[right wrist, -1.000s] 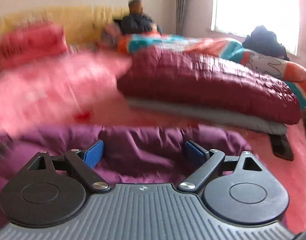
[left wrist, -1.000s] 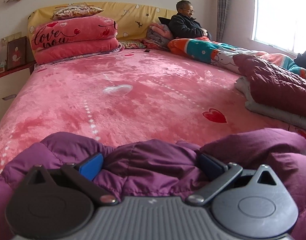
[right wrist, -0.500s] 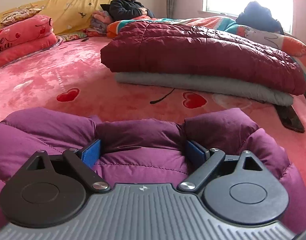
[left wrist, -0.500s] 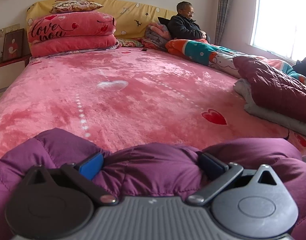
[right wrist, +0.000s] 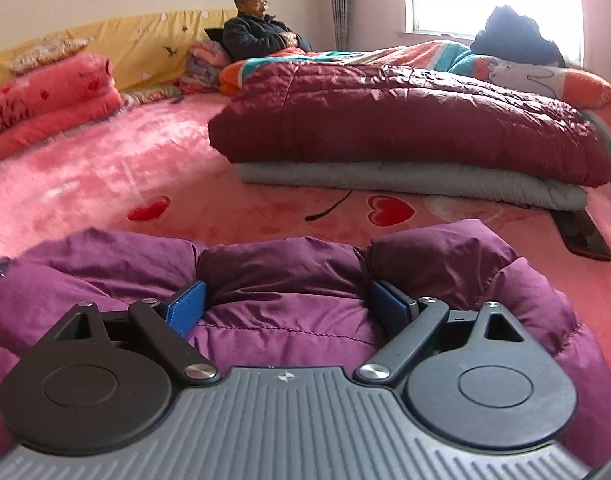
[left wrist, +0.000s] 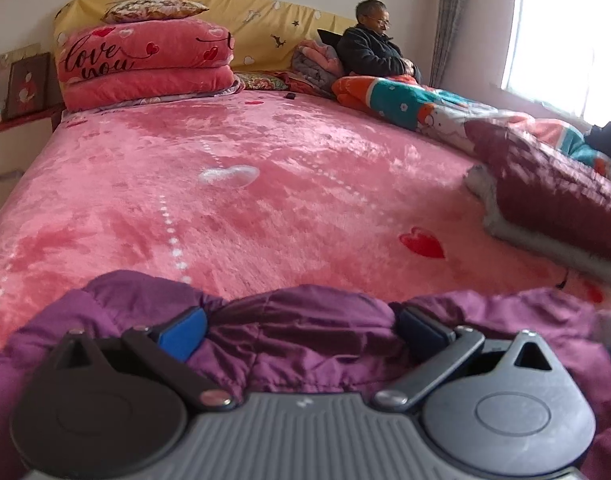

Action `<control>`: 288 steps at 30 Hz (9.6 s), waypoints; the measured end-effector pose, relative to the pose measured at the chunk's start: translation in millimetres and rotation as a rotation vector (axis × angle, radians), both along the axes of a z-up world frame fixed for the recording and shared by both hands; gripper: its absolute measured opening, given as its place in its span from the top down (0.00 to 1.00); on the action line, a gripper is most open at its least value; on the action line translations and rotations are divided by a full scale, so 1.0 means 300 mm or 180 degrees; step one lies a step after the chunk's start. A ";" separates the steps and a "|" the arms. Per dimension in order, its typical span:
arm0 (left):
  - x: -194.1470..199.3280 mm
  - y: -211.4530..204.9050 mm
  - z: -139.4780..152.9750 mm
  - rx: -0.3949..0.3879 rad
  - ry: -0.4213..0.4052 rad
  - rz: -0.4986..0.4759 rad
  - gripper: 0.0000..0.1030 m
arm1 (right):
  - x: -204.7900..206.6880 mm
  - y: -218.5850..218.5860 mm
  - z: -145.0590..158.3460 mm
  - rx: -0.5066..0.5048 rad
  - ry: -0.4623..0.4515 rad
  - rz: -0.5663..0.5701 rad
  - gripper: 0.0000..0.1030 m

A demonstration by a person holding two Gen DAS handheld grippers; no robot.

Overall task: Fold large clothes
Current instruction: 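Open both grippers and pull them back from the folded jacket, then grasp the folded purple jacket with both grippers from its sides, then lift the folded jacket with both grippers and carry it toward the quilt stack, then lower the jacket onto the dark red quilt stack and open both grippers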

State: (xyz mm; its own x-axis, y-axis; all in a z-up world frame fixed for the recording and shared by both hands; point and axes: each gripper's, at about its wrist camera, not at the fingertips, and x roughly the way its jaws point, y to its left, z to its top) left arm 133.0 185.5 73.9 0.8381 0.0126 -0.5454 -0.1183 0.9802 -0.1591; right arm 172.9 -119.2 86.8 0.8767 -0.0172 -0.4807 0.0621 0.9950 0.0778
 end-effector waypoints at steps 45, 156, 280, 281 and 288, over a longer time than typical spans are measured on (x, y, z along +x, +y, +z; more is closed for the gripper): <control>-0.821 0.127 0.311 0.0397 -0.0240 -0.0548 0.01 | -0.886 -0.009 0.142 -0.0383 0.0069 -0.0054 0.00; -0.036 0.263 0.197 -0.1561 0.0914 -0.1740 0.63 | -0.283 -0.243 0.245 0.1274 0.0911 -0.0125 0.65; 1.031 -0.945 0.241 0.0290 -0.1011 -0.0994 0.00 | 0.784 -0.923 0.141 -0.0362 -0.0610 -0.1581 0.00; 0.983 -0.929 0.262 0.0339 -0.1040 -0.1058 0.00 | 0.727 -0.915 0.175 -0.0297 -0.0710 -0.1616 0.00; 0.688 -0.821 0.267 0.0514 -0.0709 -0.1143 0.00 | 0.383 -0.806 0.260 -0.0283 -0.0816 -0.1813 0.00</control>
State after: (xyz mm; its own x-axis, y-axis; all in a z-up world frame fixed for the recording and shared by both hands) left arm 339.5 -60.7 154.1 0.9015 -0.2303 -0.3663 0.2536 0.9672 0.0161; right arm 287.9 -360.9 164.6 0.8054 -0.5455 -0.2318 0.5745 0.8147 0.0790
